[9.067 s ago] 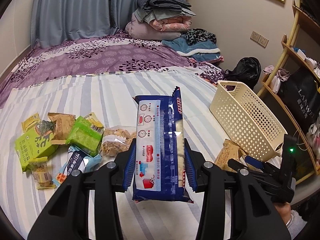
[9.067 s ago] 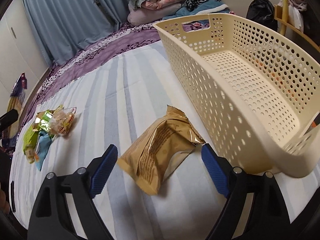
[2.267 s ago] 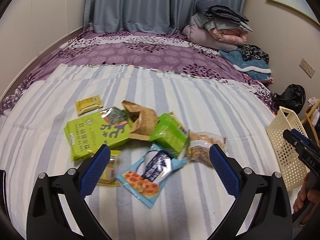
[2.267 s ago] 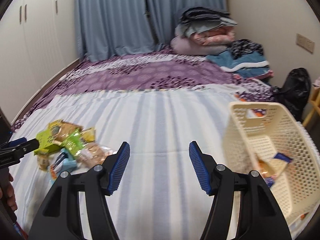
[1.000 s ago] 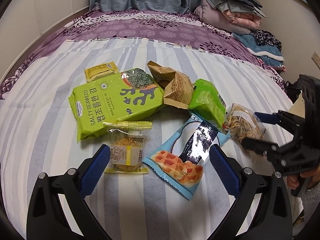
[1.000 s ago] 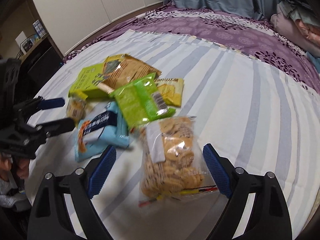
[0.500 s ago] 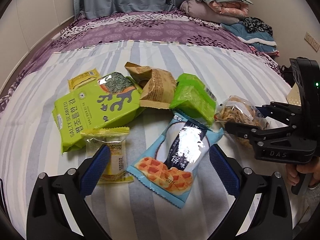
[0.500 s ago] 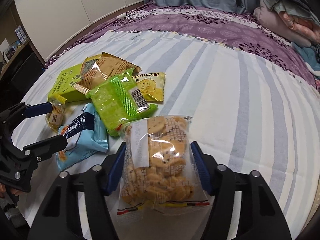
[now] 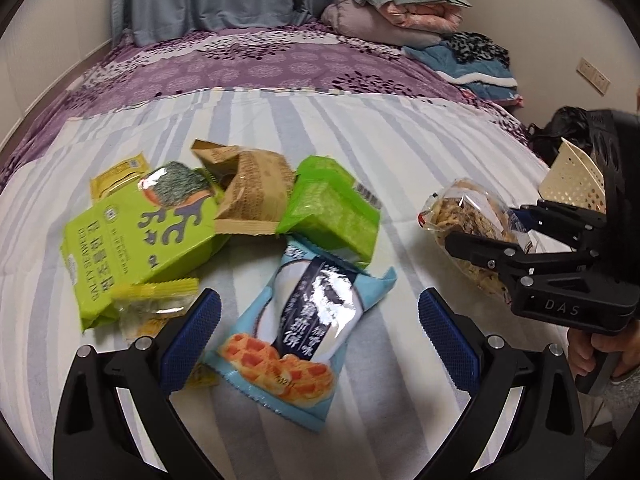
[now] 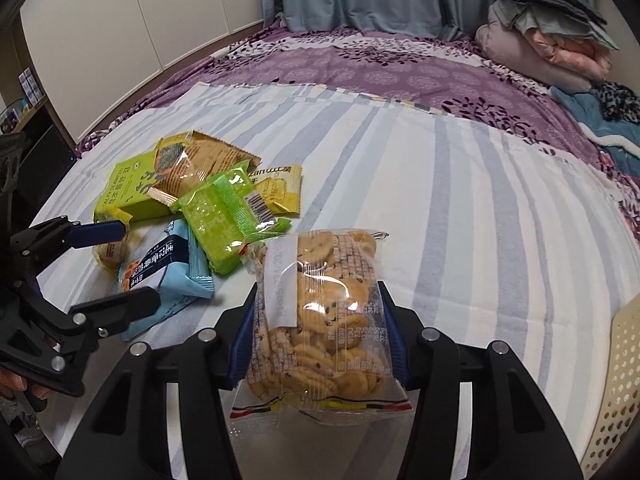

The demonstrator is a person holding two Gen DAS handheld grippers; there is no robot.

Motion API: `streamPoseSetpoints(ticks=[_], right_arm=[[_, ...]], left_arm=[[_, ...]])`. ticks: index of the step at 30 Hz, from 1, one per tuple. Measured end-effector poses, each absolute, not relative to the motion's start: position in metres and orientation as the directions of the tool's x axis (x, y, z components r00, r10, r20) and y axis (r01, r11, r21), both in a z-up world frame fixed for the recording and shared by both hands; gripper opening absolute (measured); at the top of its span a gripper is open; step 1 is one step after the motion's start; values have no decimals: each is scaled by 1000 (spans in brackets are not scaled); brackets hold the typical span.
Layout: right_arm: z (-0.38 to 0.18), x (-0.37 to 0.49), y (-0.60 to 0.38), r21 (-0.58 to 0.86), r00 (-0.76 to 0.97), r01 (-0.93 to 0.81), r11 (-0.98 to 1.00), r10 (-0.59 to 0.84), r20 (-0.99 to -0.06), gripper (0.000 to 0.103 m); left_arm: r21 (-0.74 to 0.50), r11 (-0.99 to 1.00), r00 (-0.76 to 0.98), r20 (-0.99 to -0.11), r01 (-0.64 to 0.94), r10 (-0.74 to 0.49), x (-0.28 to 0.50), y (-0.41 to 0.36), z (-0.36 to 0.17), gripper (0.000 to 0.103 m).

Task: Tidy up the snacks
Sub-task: 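Grasp the light-blue egg-yolk pancake pack with the left tool while the right tool holds the cookie bag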

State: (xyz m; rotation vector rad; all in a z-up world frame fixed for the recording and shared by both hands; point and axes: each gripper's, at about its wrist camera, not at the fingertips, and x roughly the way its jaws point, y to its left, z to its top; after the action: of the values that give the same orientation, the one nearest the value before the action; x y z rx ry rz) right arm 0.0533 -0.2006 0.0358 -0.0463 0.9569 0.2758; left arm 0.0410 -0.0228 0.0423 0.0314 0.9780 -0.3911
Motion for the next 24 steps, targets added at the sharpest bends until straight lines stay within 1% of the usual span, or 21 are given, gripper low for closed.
streamPoseSetpoints(ticks=[2,3,4,11,13,16,18,24], right_arm=[[39,51,-203,88,552,-247,965,215,-806,54],[41,50,-204,91,555,-245,965,217,-803,54],[42,49,-204,92,557,-244,965,217,-802,54],[49,42,-210,99,573,-235,967,220,-790,54],[53,41,-212,105,580,-230,968,223,-783,54],[62,38,-211,112,598,-226,968,229,-768,54],[68,36,-212,111,612,-226,968,230,-757,54],[88,27,-217,119,652,-217,969,234,-721,54]], left_arm=[[-162,921,472,-819,355,-326,46,-25,36,96],[-173,918,452,-828,356,-331,50,-25,30,87],[-177,919,433,-840,351,-328,54,-25,24,80],[-125,916,435,-850,381,-297,56,-29,14,79],[-117,920,436,-853,374,-286,53,-29,13,68],[-143,920,437,-846,364,-305,47,-24,19,56],[-137,920,451,-839,366,-304,42,-25,25,51],[-148,918,476,-818,369,-323,29,-29,45,48]])
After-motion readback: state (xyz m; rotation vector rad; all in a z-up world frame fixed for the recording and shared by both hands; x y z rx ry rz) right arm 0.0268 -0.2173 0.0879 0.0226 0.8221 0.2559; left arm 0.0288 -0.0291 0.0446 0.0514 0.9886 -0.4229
